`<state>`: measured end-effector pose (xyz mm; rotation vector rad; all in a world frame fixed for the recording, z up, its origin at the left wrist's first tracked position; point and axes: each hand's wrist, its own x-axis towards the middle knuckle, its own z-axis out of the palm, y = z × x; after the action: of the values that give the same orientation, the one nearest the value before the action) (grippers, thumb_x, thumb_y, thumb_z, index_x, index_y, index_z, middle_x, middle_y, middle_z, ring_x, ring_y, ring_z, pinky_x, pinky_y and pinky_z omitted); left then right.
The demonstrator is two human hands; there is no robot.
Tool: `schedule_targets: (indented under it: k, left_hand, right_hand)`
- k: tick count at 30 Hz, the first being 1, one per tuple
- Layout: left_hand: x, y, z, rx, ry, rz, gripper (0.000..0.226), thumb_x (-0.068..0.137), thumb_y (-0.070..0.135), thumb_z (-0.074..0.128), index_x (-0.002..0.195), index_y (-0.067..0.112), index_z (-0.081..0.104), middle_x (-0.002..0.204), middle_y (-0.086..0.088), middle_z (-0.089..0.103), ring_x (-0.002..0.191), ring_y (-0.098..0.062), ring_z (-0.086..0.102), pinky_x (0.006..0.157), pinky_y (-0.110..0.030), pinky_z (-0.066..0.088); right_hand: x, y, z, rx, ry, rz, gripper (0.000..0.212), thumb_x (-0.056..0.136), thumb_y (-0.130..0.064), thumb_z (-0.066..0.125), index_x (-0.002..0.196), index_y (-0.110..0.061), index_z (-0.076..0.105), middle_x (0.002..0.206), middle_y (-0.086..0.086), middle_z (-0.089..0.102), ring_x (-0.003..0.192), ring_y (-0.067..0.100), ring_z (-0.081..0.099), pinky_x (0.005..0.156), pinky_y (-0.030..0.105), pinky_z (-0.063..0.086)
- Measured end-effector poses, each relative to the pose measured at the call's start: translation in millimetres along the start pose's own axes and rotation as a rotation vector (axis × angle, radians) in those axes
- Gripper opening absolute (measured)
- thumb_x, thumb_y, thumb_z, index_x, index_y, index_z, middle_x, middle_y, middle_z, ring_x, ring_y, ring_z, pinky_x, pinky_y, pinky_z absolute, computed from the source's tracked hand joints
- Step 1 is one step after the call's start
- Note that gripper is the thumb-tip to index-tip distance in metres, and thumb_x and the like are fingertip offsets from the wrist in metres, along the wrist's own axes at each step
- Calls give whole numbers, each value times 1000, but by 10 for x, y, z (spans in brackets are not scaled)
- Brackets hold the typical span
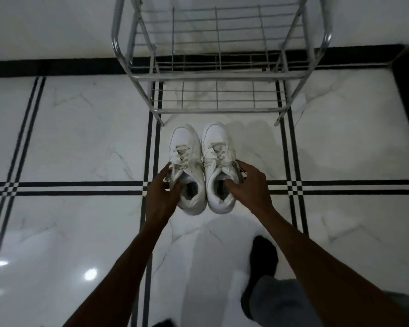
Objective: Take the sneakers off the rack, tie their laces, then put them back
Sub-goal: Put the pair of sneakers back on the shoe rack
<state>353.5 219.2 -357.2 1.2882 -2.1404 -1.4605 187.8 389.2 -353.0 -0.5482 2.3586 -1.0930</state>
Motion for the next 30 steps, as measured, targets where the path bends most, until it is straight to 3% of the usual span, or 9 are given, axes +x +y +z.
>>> schedule_targets:
  k: [3, 5, 14, 16, 20, 24, 28, 30]
  left_hand:
    - [-195, 662, -277, -11, -14, 7, 59, 88, 18, 74, 144, 22, 55, 130, 5, 68, 98, -3, 68, 74, -7, 51]
    - [-273, 1113, -450, 6, -27, 38, 59, 88, 14, 72, 144, 21, 54, 134, 4, 67, 109, -11, 67, 81, -14, 55]
    - [-3, 2704, -765, -8, -49, 42, 59, 90, 15, 69, 145, 30, 52, 129, 7, 67, 102, -14, 70, 79, -40, 63]
    - [217, 2860, -726, 3, -47, 55, 59, 89, 17, 69, 145, 27, 52, 129, 5, 67, 100, -13, 70, 80, -40, 62]
    - [765, 2981, -626, 52, -64, 92, 59, 89, 17, 67, 146, 27, 52, 133, 2, 67, 104, -13, 69, 88, -27, 57]
    - [1372, 2974, -500, 37, -114, 50, 59, 89, 18, 67, 145, 30, 52, 130, 5, 68, 104, -9, 69, 87, -29, 59]
    - [1973, 2906, -379, 26, -132, 22, 61, 90, 7, 66, 146, 22, 51, 132, 2, 66, 104, -4, 67, 79, -13, 56]
    - [2178, 2870, -354, 20, -139, 29, 60, 90, 5, 65, 146, 19, 51, 134, -1, 66, 106, -10, 68, 85, -24, 59]
  right_hand:
    - [-178, -507, -470, -1, 6, 47, 45, 68, -38, 68, 111, -28, 64, 92, -2, 72, 85, 17, 69, 73, 43, 60]
    - [-262, -860, -805, 5, 13, 56, 52, 68, -39, 69, 119, -30, 62, 97, -4, 71, 89, 15, 69, 76, 42, 60]
    - [85, -1946, -1925, 56, 44, 54, 65, 73, -38, 72, 135, -31, 56, 117, -5, 69, 106, 13, 66, 89, 40, 57]
    - [306, -2045, -2033, 48, 50, 39, 67, 73, -40, 71, 137, -30, 55, 123, -6, 68, 110, 11, 65, 91, 39, 57]
    - [813, -2131, -2076, 14, 29, 43, 68, 72, -47, 66, 136, -28, 55, 122, -4, 68, 110, 13, 65, 89, 39, 57]
    - [1403, -2148, -2001, -33, -24, 60, 65, 79, -40, 69, 139, -22, 53, 123, 0, 67, 113, 16, 63, 85, 30, 53]
    - [2031, -2110, -1832, -40, -57, 73, 71, 75, -47, 65, 139, -20, 52, 122, 5, 67, 115, 21, 63, 92, 44, 56]
    - [2256, -2059, -1736, -56, -71, 81, 77, 73, -54, 62, 142, -22, 50, 123, 4, 67, 114, 21, 64, 91, 46, 56]
